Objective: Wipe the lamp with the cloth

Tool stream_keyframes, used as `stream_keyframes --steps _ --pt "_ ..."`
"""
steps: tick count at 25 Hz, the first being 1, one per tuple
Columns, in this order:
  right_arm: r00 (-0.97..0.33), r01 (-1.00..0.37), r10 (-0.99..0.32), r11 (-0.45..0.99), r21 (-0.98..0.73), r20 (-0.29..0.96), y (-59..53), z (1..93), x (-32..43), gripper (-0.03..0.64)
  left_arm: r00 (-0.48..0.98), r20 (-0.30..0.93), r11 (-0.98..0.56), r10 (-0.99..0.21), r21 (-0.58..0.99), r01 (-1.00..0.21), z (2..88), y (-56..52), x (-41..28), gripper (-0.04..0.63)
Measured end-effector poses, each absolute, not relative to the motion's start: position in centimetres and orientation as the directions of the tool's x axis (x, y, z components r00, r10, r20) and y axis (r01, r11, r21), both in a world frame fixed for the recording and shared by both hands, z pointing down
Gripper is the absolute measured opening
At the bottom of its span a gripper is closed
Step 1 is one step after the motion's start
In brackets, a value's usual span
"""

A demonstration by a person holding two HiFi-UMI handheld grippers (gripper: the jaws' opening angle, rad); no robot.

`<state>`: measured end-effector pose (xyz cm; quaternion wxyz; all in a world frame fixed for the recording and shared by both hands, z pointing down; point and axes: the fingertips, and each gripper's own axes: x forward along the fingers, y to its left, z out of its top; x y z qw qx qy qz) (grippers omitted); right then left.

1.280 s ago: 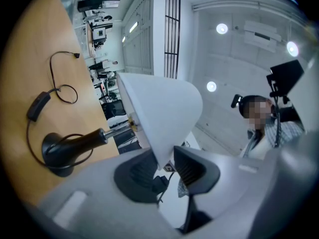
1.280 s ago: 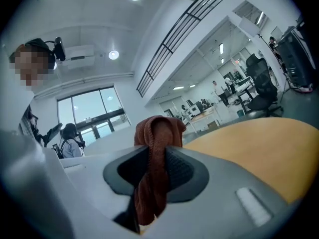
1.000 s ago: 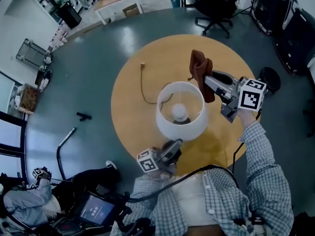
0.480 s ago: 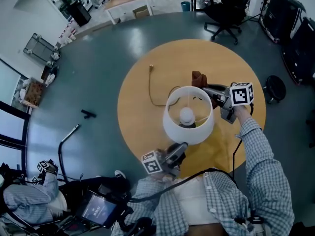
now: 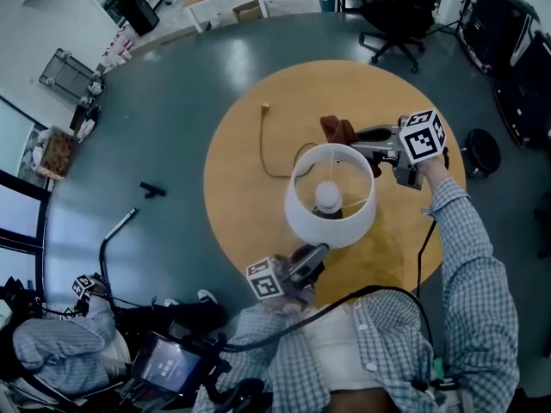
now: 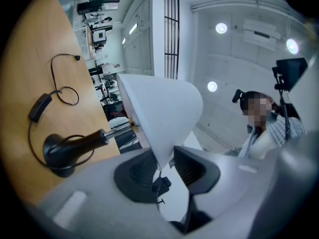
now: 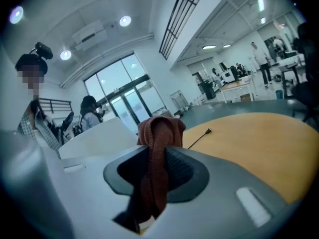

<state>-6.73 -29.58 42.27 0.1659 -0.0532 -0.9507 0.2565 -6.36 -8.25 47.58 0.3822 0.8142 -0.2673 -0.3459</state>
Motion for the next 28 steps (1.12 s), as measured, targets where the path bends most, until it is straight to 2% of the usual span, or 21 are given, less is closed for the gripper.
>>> stream_keyframes --steps 7,13,20,28 --pt "-0.809 0.189 0.368 0.901 -0.39 0.459 -28.3 40.6 -9.9 0.101 0.618 -0.357 -0.565 -0.701 0.806 -0.176 47.2 -8.0 -6.1 0.106" --pt "-0.67 0.32 0.456 0.889 -0.327 0.586 -27.2 40.1 -12.7 0.101 0.617 -0.353 -0.564 -0.703 0.805 -0.182 47.6 -8.3 -5.7 0.106" --pt "-0.529 0.473 0.495 0.846 -0.245 0.689 -23.9 38.7 -16.3 0.101 0.613 -0.362 -0.567 -0.703 0.805 -0.175 47.9 -8.3 -6.0 0.106" --pt "-0.349 0.669 0.43 0.737 -0.1 0.833 -18.3 37.9 -18.9 0.1 0.617 -0.357 -0.566 -0.701 0.805 -0.176 48.4 -8.0 -5.6 0.106"
